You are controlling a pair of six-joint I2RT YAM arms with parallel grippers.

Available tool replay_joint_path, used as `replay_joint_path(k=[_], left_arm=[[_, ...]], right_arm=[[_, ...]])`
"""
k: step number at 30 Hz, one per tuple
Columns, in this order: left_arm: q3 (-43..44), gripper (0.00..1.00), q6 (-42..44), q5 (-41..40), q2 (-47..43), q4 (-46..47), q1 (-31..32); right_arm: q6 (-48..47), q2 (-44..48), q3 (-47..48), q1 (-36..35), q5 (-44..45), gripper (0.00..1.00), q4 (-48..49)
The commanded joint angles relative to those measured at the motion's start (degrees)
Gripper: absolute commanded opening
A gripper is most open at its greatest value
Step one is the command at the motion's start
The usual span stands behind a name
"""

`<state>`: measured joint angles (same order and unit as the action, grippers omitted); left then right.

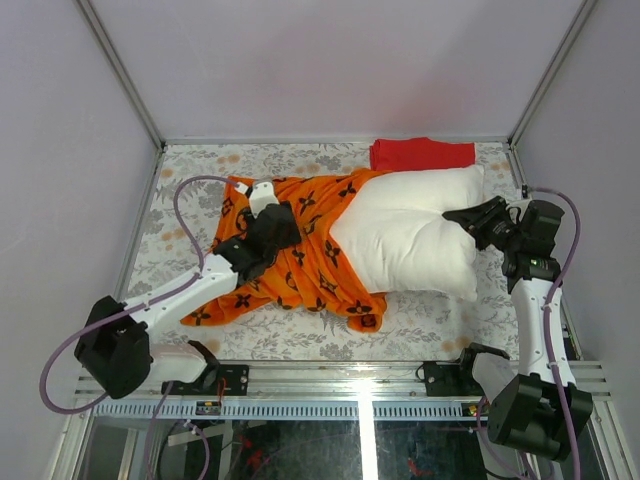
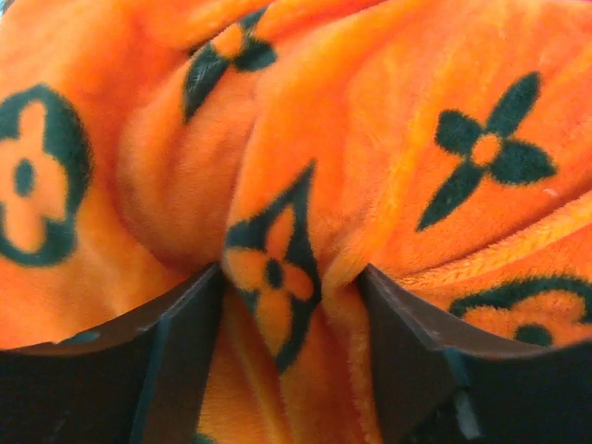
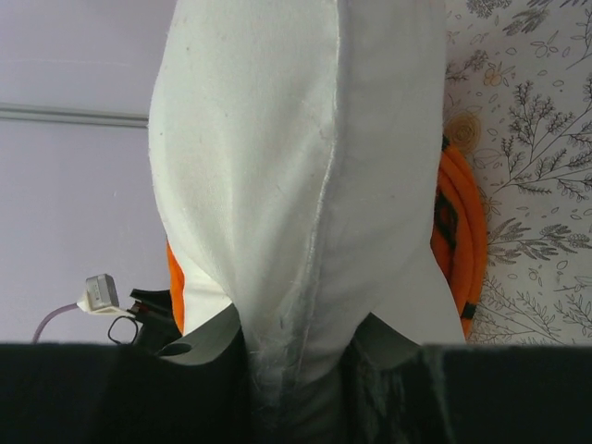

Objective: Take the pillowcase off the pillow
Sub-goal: Remove the pillow from the pillowcase.

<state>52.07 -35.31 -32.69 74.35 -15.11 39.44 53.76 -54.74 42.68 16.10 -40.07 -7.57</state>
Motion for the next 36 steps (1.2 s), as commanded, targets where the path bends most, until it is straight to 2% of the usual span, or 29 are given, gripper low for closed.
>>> replay_joint_path(k=[1, 2, 3, 5, 8, 10, 12, 15, 16, 17, 18, 19, 20, 22, 26, 27, 31, 35, 36], left_arm=[[-7.45, 0.26, 2.86, 12.18, -1.57, 6.01, -9.14], [-8.92, 0.04, 2.27, 14.39, -2.66, 6.47, -12.69], [-10.02, 0.0, 1.78, 16.22, -3.93, 6.61, -16.22], [-11.92, 0.0, 0.81, 17.18, -6.99, 5.75, -23.47], [-13.71, 0.0, -6.26, 9.66, -12.49, 0.56, -31.98], [-16.16, 0.0, -11.42, 8.66, -16.75, -0.55, -36.15], [-20.59, 0.0, -13.68, 15.18, -21.49, 3.48, -41.2], [-22.58, 0.0, -10.52, 27.61, -21.86, 9.13, -45.52], [-21.64, 0.08, -7.46, 33.35, -20.18, 10.53, -45.53], [-20.16, 0.31, -5.31, 37.98, -18.16, 10.65, -44.8], [-17.9, 0.49, -4.21, 38.97, -16.16, 8.41, -43.03], [-15.65, 0.78, -3.39, 35.8, -15.11, 5.2, -39.71], [-13.34, 0.96, -2.77, 31.05, -15.04, 2.19, -35.45], [-10.4, 1.0, -3.4, 19.09, -17.02, -1.53, -26.35], [-6.37, 1.0, -6.6, 8.83, -19.51, -3.1, -8.51], [-5.54, 1.0, -7.06, 6.7, -18.74, -3.75, -5.72], [-4.15, 1.0, -7.88, 3.67, -12.51, -4.56, 0.0], [-7.12, 0.99, -8.66, 6.38, -6.3, -1.74, 0.55], [-8.33, 0.94, -8.72, 7.25, -5.37, -0.54, 0.56]], right_arm=[[-0.47, 1.61, 4.02, 0.82, 1.49, 0.0, 4.8], [-0.55, 1.65, 4.02, 0.79, 1.49, 0.0, 4.69], [-0.48, 1.65, 3.93, 0.78, 1.49, 0.0, 4.82], [0.01, 1.75, 3.47, 0.84, 1.69, 0.0, 5.07], [0.7, 2.37, 2.72, 0.86, 1.97, 0.0, 5.46], [0.71, 2.68, 2.76, 0.85, 2.17, 0.0, 5.17], [0.04, 2.99, 3.29, 0.81, 2.56, 0.0, 4.39], [-0.38, 3.44, 3.33, 0.8, 3.69, 0.0, 3.8], [-0.37, 3.49, 3.22, 0.78, 3.76, 0.0, 3.78], [-0.01, 3.43, 2.94, 0.78, 3.68, 0.0, 4.17], [0.41, 3.37, 2.63, 0.82, 3.58, 0.0, 4.74], [0.65, 3.33, 2.41, 0.83, 3.37, 0.0, 5.2], [0.74, 3.33, 2.33, 0.78, 3.32, 0.0, 5.29], [0.53, 3.53, 2.28, 0.78, 3.53, 0.0, 5.13], [0.56, 4.03, 2.19, 0.48, 4.64, 0.0, 5.33], [0.49, 3.91, 2.3, 0.32, 4.65, 0.0, 5.29], [0.04, 3.52, 2.76, -0.23, 4.87, 0.0, 5.03], [-0.53, 3.17, 2.98, -0.59, 4.98, 0.0, 4.82], [-0.75, 3.09, 3.14, -0.57, 5.05, 0.0, 4.51]])
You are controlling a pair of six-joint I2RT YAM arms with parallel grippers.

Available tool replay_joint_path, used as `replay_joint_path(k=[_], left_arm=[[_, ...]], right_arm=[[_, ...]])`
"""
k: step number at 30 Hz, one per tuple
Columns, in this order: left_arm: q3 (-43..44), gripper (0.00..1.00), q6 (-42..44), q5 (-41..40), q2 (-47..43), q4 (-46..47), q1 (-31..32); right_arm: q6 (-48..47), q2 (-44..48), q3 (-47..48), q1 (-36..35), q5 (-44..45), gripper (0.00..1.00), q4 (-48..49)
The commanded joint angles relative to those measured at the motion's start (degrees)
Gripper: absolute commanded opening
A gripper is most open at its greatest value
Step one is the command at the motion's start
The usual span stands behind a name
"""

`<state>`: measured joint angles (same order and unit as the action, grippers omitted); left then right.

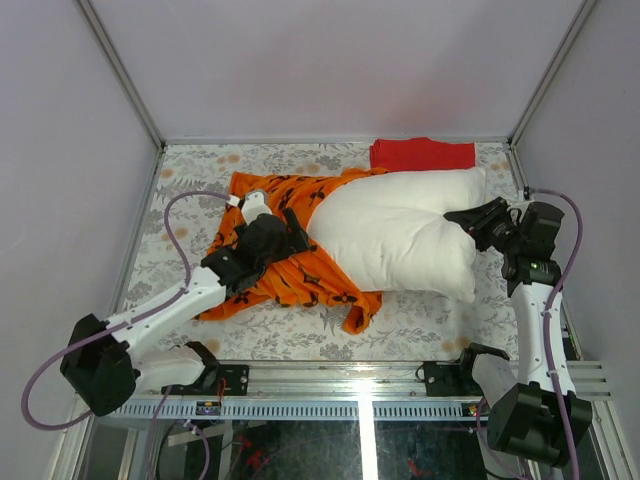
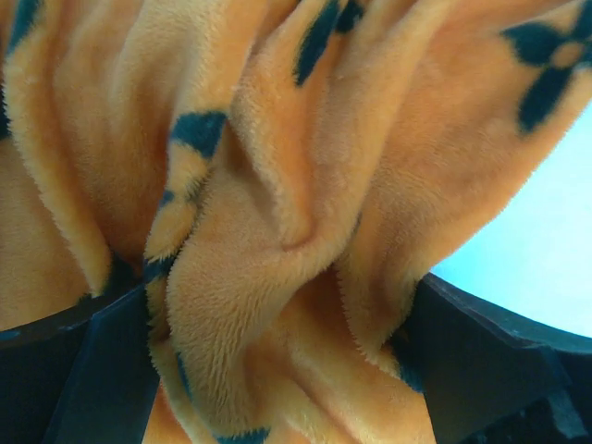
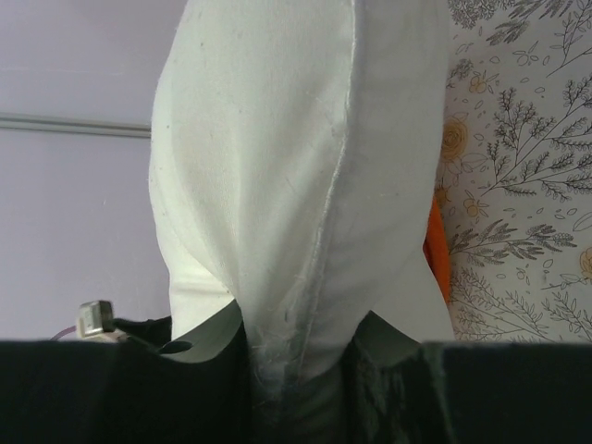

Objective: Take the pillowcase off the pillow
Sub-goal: Remove the pillow from the pillowcase.

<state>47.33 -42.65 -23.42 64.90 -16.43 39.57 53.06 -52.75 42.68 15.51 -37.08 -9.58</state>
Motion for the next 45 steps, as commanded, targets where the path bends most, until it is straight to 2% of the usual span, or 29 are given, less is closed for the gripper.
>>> replay_joint_path(k=[1, 2, 4, 5, 6, 8, 10, 16, 19, 20, 21, 22, 23, 24, 26, 28, 31, 33, 36, 39, 42, 45], left_arm=[[-4.7, 0.86, -1.38, -1.23, 4.53, 2.13, 0.34], [-5.86, 0.75, -1.24, -0.9, 4.73, 3.23, 0.33], [-7.15, 0.41, -1.33, -1.58, 4.6, 3.46, -0.13], [-7.36, 0.29, -1.52, -2.07, 4.23, 2.69, -0.78], [-7.62, 0.23, -1.67, -2.39, 3.73, 1.66, -2.17], [-8.43, 0.18, -2.1, -1.71, 1.73, -0.24, -6.38], [-10.23, 0.18, -1.34, 1.66, -1.78, -0.09, -12.68], [-16.94, 0.18, -1.19, 17.43, -12.07, 1.85, -37.95], [-16.27, 0.19, 0.87, 21.11, -15.6, 0.3, -41.08], [-15.62, 0.26, 1.77, 22.24, -16.82, 0.11, -41.06], [-14.99, 0.41, 2.73, 24.03, -18.05, 0.04, -41.07], [-14.21, 0.71, 3.36, 25.67, -18.92, -0.42, -40.57], [-13.32, 0.89, 3.3, 25.55, -19.89, -1.06, -39.26], [-12.41, 0.99, 3.36, 24.55, -20.75, -1.53, -36.65], [-9.63, 1.0, 2.59, 20.05, -21.98, -3.21, -29.21], [-8.06, 1.0, 0.8, 14.21, -22.56, -3.14, -18.62], [-5.47, 1.0, -1.72, -0.76, -19.46, -2.24, 3.63], [-1.45, 1.0, -2.62, -13.82, -12.92, -4.11, 21.45], [10.02, 1.0, -3.39, -30.06, 2.27, -11.42, 36.82], [22.79, 1.0, 0.25, -40.28, 16.45, -16.81, 45.2], [28.21, 1.0, 14.19, -42.24, 25.51, -8.86, 49.42], [29.08, 1.0, 23.64, -40.77, 30.61, -0.29, 50.13]], right_arm=[[-0.31, 1.06, 3.24, 0.0, 2.14, 0.0, 6.29], [-0.52, 1.03, 3.31, -0.01, 2.25, 0.0, 6.14], [-0.59, 0.91, 3.36, -0.01, 2.36, 0.0, 6.15], [-0.58, 0.75, 3.38, -0.04, 2.36, 0.0, 6.23], [-0.59, 0.51, 3.4, 0.02, 2.34, 0.0, 6.36], [-0.52, 0.15, 3.25, -0.02, 2.13, 0.0, 6.62], [-0.18, -0.07, 2.89, -0.03, 1.94, 0.0, 7.15], [-0.42, 0.8, 2.8, -0.04, 2.26, 0.0, 6.54], [-0.93, 1.44, 3.11, 0.02, 3.18, 0.0, 5.72], [-0.88, 1.62, 3.19, 0.02, 3.45, 0.0, 5.6], [-0.9, 1.72, 3.25, -0.03, 3.44, 0.0, 5.49], [-0.79, 1.82, 3.09, 0.0, 3.56, 0.0, 5.47], [-0.51, 1.96, 2.97, -0.03, 3.66, 0.0, 5.6], [-0.31, 2.14, 2.8, -0.12, 3.87, 0.0, 5.75], [-0.3, 2.88, 2.59, -0.91, 5.42, 0.0, 5.61], [-1.11, 3.39, 3.24, -2.71, 8.34, 0.0, 4.26], [-2.3, 2.81, 5.07, -6.45, 13.01, 0.0, 2.18], [-3.51, 1.77, 7.25, -9.37, 16.14, 0.0, 0.2], [-5.19, 0.25, 10.17, -13.54, 20.61, 0.0, -2.53], [-5.35, -0.08, 11.03, -15.65, 22.81, 0.0, -3.07], [-5.3, -0.07, 10.94, -16.27, 23.1, 0.0, -2.94], [-5.51, 0.21, 10.86, -16.39, 23.09, 0.0, -3.14]])
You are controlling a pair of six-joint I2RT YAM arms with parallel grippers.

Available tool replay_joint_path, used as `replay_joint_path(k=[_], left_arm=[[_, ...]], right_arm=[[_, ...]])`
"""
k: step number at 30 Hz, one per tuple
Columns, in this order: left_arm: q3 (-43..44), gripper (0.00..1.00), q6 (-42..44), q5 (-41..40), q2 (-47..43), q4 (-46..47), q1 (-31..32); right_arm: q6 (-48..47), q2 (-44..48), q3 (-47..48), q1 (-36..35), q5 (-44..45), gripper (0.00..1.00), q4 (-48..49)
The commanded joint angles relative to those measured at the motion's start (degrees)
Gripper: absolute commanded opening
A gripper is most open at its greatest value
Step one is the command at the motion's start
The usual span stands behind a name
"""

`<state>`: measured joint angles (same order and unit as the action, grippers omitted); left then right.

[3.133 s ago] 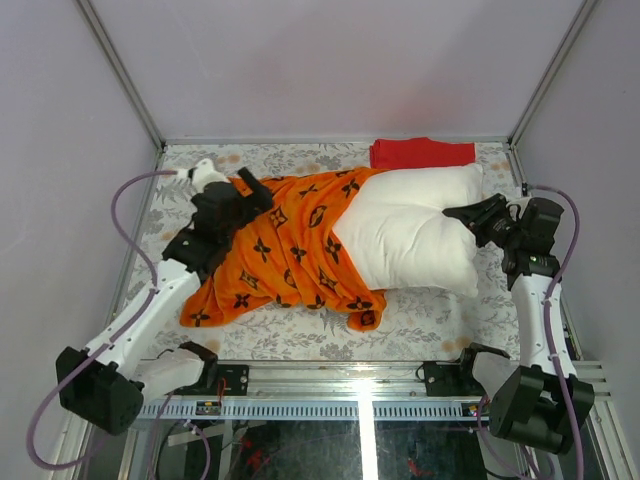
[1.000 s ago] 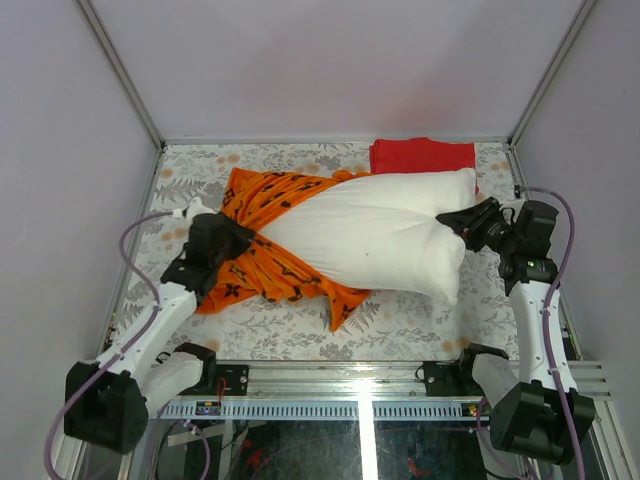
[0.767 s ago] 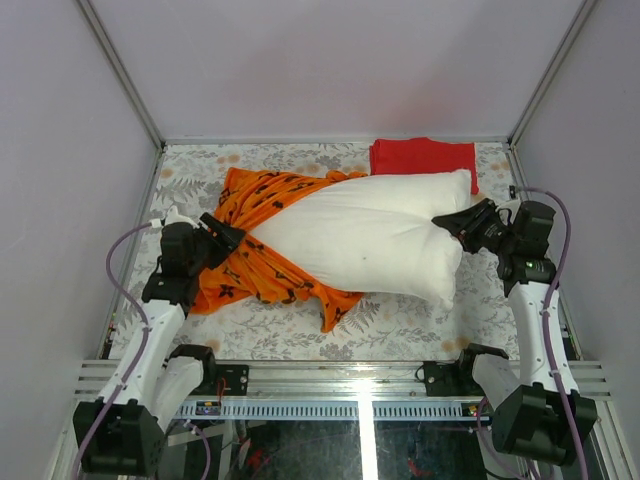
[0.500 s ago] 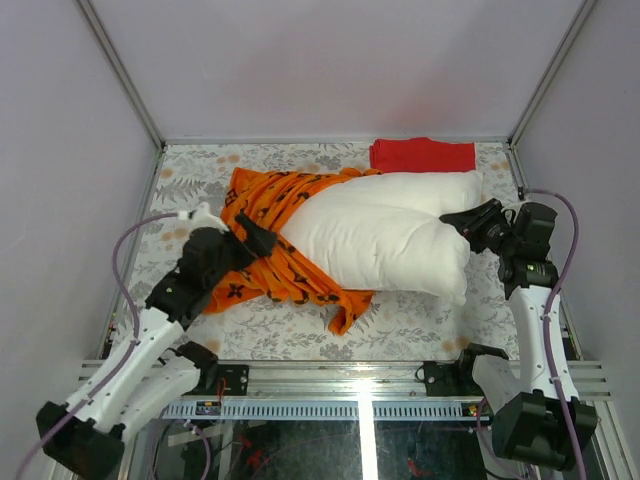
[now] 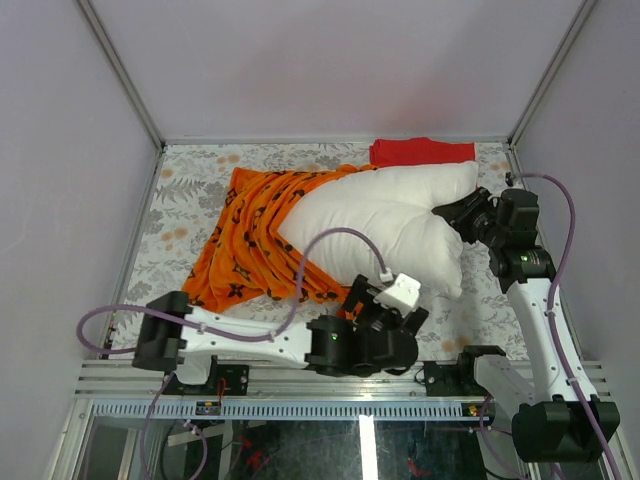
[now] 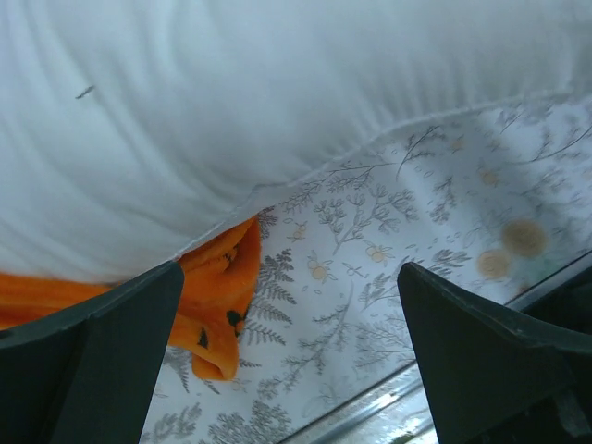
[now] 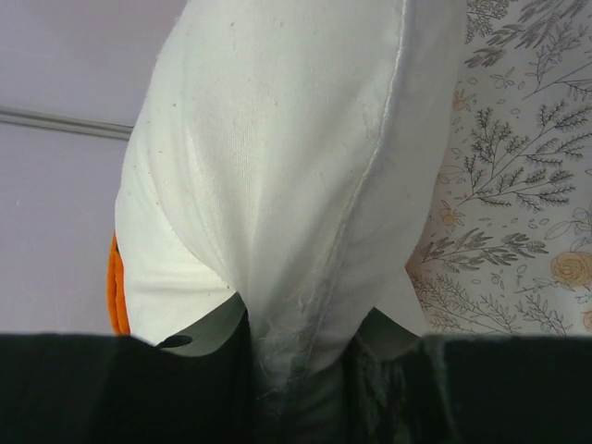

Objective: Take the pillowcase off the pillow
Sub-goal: Remove the pillow from the pillowcase.

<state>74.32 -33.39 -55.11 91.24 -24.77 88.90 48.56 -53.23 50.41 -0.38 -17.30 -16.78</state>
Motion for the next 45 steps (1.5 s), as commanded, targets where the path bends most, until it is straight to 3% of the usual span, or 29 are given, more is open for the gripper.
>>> replay_joint_path(k=[1, 4, 8, 11, 16, 21, 26, 29, 30, 31, 33, 38, 42, 44, 45], left_arm=[[1.51, 1.0, 17.31, -8.61, 4.68, 11.13, 0.86], [-2.71, 1.0, 26.96, -6.47, 2.9, 24.85, 1.09], [-8.95, 1.0, 46.6, -5.72, 0.5, 44.32, 3.04], [-9.46, 1.0, 54.27, -0.25, 1.12, 47.23, 2.7], [-3.4, 1.0, 53.53, 13.48, 4.56, 35.19, -0.4], [-2.03, 1.0, 57.18, 15.29, 7.6, 38.02, -3.01], [-2.83, 1.0, 63.65, 10.35, 11.25, 49.31, -8.5], [-2.63, 1.0, 62.45, 10.5, 12.41, 51.84, -12.18], [-2.12, 0.97, 61.34, 11.14, 12.71, 50.7, -13.35], [-1.51, 0.75, 60.08, 11.5, 13.01, 49.44, -14.39], [0.14, 0.02, 54.64, 11.89, 12.87, 45.76, -16.97], [-3.37, 0.0, 34.72, 23.38, 1.32, 39.24, -27.94], [-6.91, 0.0, 23.09, 32.77, -11.83, 36.36, -38.59], [-5.6, 0.0, 19.92, 31.85, -14.8, 33.29, -41.69], [-4.02, 0.0, 18.87, 30.18, -15.9, 31.02, -42.56]], right_arm=[[-1.08, 0.86, 3.09, -0.56, 3.26, 0.0, 3.99], [-1.41, 1.4, 2.73, -0.58, 3.03, 0.0, 3.94], [-1.71, 1.42, 2.63, -0.58, 2.01, 0.0, 3.94], [-1.42, 1.17, 2.61, -0.58, 1.12, 0.0, 4.14], [-0.79, 1.36, 2.73, -0.6, 0.51, 0.0, 4.47], [-0.48, 1.76, 2.91, -0.58, 0.21, 0.0, 4.38], [-0.09, 1.99, 3.37, -0.58, -0.55, 0.0, 4.29], [-0.25, 2.22, 3.68, -0.58, -0.7, 0.0, 4.0], [-0.37, 2.24, 3.78, -0.58, -0.59, 0.0, 3.87], [-0.33, 2.21, 3.72, -0.58, -0.58, 0.0, 3.86], [-0.38, 2.2, 3.73, -0.58, -0.59, 0.0, 3.9], [-0.79, 1.64, 3.2, -0.58, -4.26, 0.01, 6.12], [-2.7, 1.2, 3.04, -0.58, -8.58, 0.67, 8.28], [-3.65, 2.17, 2.53, -0.58, -7.96, 0.88, 8.31], [-3.93, 2.83, 2.09, -0.58, -7.52, 0.94, 8.52]])
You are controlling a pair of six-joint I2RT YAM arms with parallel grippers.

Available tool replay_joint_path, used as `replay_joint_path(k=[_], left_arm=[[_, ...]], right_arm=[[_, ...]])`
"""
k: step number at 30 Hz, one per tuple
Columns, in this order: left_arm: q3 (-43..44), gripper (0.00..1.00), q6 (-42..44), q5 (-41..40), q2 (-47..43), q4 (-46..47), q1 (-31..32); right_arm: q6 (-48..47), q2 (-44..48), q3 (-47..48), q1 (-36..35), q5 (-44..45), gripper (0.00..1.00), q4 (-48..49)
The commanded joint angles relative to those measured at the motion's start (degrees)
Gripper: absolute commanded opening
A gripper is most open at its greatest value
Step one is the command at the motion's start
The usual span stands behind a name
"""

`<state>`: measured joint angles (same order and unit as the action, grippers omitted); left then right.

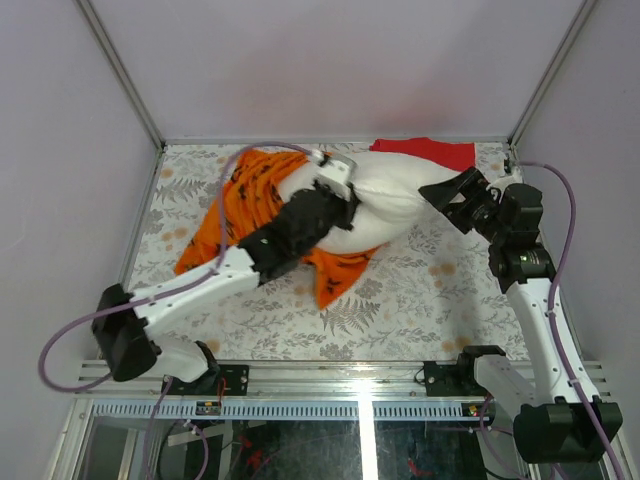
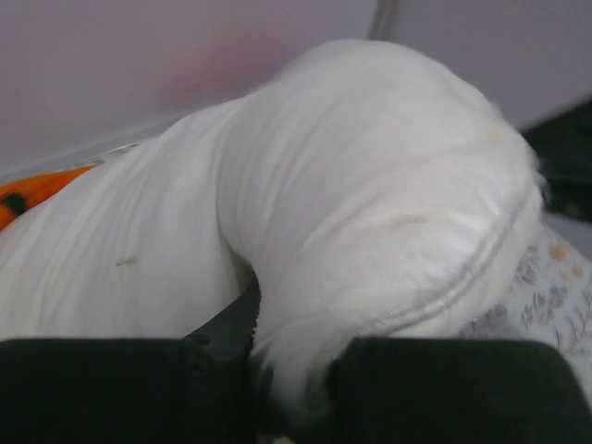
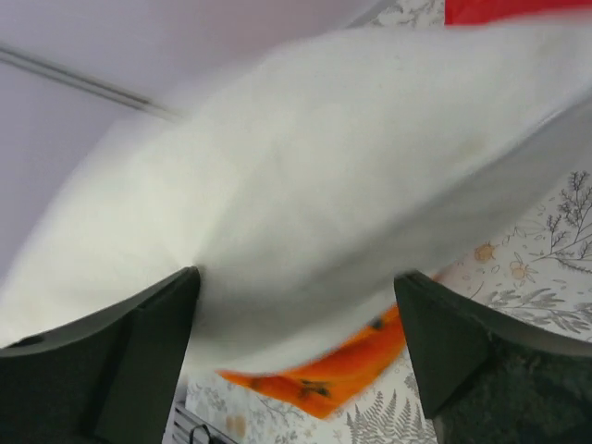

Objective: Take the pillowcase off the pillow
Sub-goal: Remove the pillow from the pillowcase.

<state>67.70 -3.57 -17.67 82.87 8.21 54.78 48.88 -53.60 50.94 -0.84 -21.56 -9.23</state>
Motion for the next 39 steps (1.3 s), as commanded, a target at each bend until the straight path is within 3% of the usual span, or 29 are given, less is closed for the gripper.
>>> replay_joint_path(k=[1, 4, 11, 16, 19, 25, 33, 35, 36, 37, 38, 39], left_arm=[[4.2, 0.0, -11.5, -8.96, -8.27, -4.35, -9.08], [7.54, 0.0, -12.08, -11.33, -10.54, -7.68, -9.64], [16.58, 0.0, -14.27, -8.29, -11.5, -12.28, -11.1], [23.11, 0.0, -14.88, -5.03, -9.35, -13.9, -11.49], [26.68, 0.0, -15.67, -3.24, -7.95, -15.6, -11.54], [29.29, 0.0, -17.92, -0.47, -7.99, -16.72, -11.62], [34.37, 0.0, -20.91, 3.9, -11.14, -19.15, -11.57], [35.21, 0.0, -21.12, 3.77, -12.15, -19.7, -11.61], [35.51, 0.0, -21.12, 3.22, -12.73, -19.98, -11.61], [35.78, 0.0, -20.94, 2.45, -13.29, -20.22, -11.58], [36.02, 0.0, -20.5, 1.56, -13.91, -20.36, -11.62], [36.27, 0.0, -19.7, 0.68, -14.51, -20.46, -11.57]], right_arm=[[-4.34, 3.89, 0.98, -0.1, -3.01, 0.98, 1.44], [-3.47, 5.49, -1.39, -0.12, -3.72, 0.99, 3.96], [1.94, 7.57, -9.6, -1.84, -7.95, 0.99, 10.67], [3.85, 7.57, -14.96, -19.27, 2.82, 0.95, 14.57], [3.04, 3.73, -13.32, -28.57, 7.59, 0.93, 15.81], [0.88, -7.76, -6.32, -39.55, 13.51, 0.88, 20.0], [-3.67, -25.86, 6.42, -40.92, 20.1, 0.86, 20.64], [-3.79, -29.39, 8.88, -40.89, 19.33, 0.77, 20.98], [-3.3, -30.88, 9.12, -40.87, 18.54, 0.63, 22.13], [-2.77, -31.88, 8.83, -40.9, 17.81, 0.36, 23.24], [-2.02, -32.81, 8.35, -40.91, 17.32, 0.17, 23.8], [-1.28, -33.51, 7.45, -40.86, 16.95, 0.03, 24.62]])
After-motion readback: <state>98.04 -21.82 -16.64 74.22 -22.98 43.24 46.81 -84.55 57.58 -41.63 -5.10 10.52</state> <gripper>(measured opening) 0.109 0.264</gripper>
